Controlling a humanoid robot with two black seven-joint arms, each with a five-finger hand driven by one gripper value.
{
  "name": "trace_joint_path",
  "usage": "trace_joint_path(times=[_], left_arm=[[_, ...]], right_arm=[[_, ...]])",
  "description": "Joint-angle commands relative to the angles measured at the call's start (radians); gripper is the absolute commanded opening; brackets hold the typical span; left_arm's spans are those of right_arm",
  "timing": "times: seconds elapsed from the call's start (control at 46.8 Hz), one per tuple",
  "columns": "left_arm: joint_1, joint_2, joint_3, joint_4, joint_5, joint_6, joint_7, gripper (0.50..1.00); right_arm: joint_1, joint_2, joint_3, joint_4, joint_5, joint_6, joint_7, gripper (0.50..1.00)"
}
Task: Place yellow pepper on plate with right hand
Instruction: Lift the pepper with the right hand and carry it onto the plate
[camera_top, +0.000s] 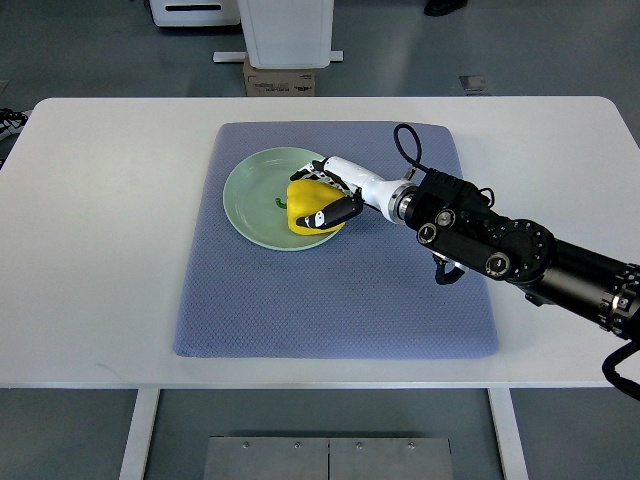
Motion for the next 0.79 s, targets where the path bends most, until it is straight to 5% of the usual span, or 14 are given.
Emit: trace_joint_path(times=[0.0,0.726,0.769], left_arm=[[0.000,0.000,0.000,0.000,-0.001,0.000,0.000,1.000],[0.000,0.000,0.000,0.000,0.001,0.000,0.000,1.000],[0.000,0.000,0.000,0.000,-0.001,0.000,0.000,1.000]], right_arm=[[-0.003,0.000,0.011,0.001,0.013,-0.013,-0.015,0.500],[-0.026,0.000,0.063,0.008,0.035,-0.019,-0.008,0.500],[-0.026,0.000,0.063,0.008,0.035,-0.019,-0.004,0.643]])
